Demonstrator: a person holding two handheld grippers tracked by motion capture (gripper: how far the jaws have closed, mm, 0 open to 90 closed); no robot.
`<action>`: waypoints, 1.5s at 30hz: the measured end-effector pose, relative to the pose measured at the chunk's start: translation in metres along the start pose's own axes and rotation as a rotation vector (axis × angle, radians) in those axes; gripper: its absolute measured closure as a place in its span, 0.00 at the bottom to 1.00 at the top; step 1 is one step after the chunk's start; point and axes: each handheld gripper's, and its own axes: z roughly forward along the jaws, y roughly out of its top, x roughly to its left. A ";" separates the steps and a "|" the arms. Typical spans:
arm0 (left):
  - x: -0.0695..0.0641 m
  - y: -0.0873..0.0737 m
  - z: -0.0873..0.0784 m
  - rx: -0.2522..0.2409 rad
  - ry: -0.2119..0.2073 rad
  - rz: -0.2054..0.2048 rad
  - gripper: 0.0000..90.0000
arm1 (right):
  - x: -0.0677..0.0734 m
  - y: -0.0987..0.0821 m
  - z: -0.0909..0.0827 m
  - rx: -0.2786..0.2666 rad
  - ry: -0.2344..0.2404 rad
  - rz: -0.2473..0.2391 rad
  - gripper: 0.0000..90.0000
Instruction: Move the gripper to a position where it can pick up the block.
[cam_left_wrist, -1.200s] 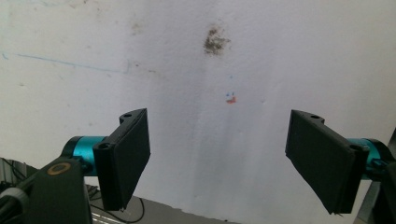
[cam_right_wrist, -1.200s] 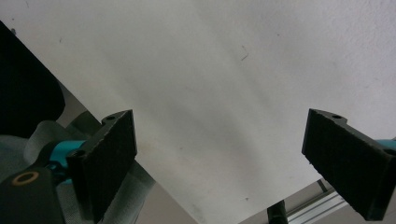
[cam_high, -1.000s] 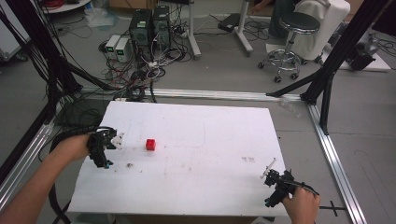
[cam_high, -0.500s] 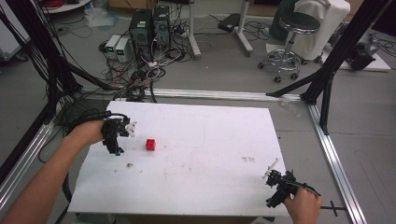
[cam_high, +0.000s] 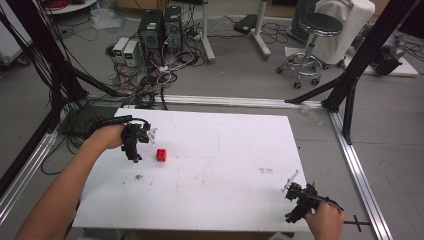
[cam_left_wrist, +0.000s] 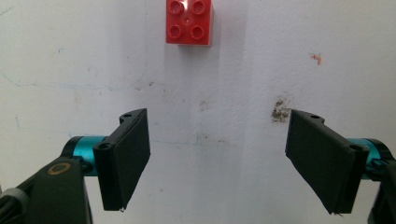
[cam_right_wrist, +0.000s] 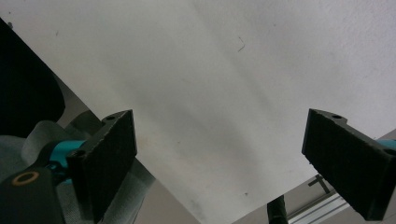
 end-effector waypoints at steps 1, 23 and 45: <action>0.000 0.000 0.001 -0.003 0.001 -0.004 0.25 | 0.000 0.000 0.000 0.001 0.000 0.002 0.11; 0.016 0.021 0.025 0.007 -0.029 0.010 0.25 | 0.000 0.000 0.001 0.003 0.001 -0.003 0.11; 0.025 0.050 0.063 0.057 -0.058 0.067 0.25 | 0.001 0.004 0.003 0.007 0.006 -0.017 0.11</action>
